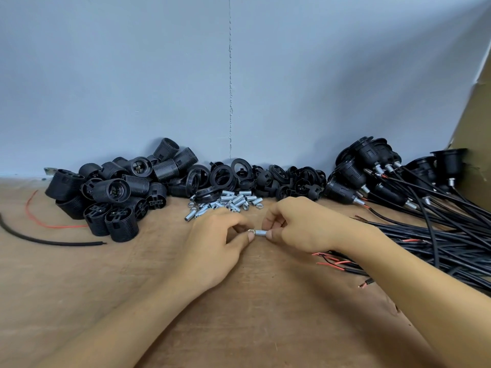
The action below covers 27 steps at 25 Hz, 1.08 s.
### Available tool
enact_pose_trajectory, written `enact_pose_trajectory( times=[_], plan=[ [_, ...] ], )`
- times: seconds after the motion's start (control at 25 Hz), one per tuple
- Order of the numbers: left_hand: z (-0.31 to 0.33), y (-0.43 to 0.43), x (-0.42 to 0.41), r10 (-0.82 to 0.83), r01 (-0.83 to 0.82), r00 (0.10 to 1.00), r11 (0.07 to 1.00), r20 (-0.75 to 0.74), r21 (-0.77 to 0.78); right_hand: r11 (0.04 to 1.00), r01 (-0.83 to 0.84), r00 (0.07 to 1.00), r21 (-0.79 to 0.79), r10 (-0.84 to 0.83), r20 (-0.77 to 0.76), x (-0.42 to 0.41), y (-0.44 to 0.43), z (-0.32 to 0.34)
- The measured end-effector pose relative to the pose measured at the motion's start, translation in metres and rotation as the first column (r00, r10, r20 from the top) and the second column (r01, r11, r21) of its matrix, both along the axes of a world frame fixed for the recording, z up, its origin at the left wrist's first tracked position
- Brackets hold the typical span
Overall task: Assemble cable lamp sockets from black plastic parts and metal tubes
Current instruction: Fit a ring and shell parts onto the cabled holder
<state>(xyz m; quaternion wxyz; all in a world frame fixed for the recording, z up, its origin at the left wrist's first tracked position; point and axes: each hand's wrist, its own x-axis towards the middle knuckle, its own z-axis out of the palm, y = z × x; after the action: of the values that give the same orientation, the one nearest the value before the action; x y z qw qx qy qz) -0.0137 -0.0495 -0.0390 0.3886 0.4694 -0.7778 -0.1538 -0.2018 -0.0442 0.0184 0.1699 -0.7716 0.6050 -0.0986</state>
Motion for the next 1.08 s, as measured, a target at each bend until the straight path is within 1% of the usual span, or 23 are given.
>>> enact_pose_trajectory(
  times=[0.04, 0.08, 0.16, 0.2, 0.28, 0.4, 0.52, 0.72, 0.84, 0.96, 1.08],
  plan=[
    [0.001, 0.001, 0.000, 0.008, -0.007, 0.996, 1.000, -0.086, 0.012, 1.000, 0.005, 0.997, -0.008, -0.004, 0.082, -0.002, -0.001, -0.001],
    [0.003, 0.002, -0.001, 0.020, -0.014, 0.985, 0.999, -0.169, 0.032, 1.000, 0.009, 0.979, 0.013, -0.011, 0.203, -0.004, -0.001, -0.001],
    [0.005, 0.004, -0.002, 0.033, -0.004, 0.950, 0.996, -0.311, 0.092, 0.997, -0.017, 0.909, 0.080, -0.018, 0.415, -0.007, -0.002, 0.000],
    [0.006, 0.005, -0.002, 0.033, 0.014, 0.929, 0.992, -0.368, 0.125, 0.995, -0.036, 0.875, 0.097, -0.015, 0.483, -0.007, -0.003, -0.001],
    [0.008, 0.006, -0.002, 0.038, 0.057, 0.888, 0.980, -0.458, 0.191, 0.993, -0.060, 0.824, 0.099, -0.007, 0.567, -0.007, -0.004, -0.003],
    [0.007, 0.006, 0.000, 0.078, 0.112, 0.832, 0.946, -0.549, 0.305, 0.995, -0.060, 0.774, 0.076, -0.002, 0.633, -0.007, -0.005, -0.006],
    [0.006, 0.005, 0.004, 0.101, 0.148, 0.811, 0.917, -0.576, 0.370, 0.997, -0.060, 0.750, 0.055, 0.009, 0.661, -0.005, -0.005, -0.007],
    [0.005, 0.005, 0.007, 0.074, 0.175, 0.819, 0.913, -0.569, 0.370, 0.997, -0.050, 0.723, 0.050, 0.001, 0.690, -0.004, -0.005, -0.009],
    [0.004, 0.004, 0.008, 0.074, 0.191, 0.797, 0.911, -0.599, 0.366, 0.997, -0.048, 0.716, 0.063, -0.010, 0.698, -0.002, -0.003, -0.012],
    [0.006, 0.003, 0.009, 0.078, 0.215, 0.774, 0.901, -0.629, 0.376, 0.999, -0.037, 0.715, 0.004, 0.024, 0.699, 0.002, -0.001, -0.012],
    [0.007, 0.001, 0.009, 0.104, 0.231, 0.743, 0.888, -0.661, 0.399, 0.998, -0.010, 0.684, -0.059, 0.049, 0.727, 0.005, 0.001, -0.010]
  ],
)
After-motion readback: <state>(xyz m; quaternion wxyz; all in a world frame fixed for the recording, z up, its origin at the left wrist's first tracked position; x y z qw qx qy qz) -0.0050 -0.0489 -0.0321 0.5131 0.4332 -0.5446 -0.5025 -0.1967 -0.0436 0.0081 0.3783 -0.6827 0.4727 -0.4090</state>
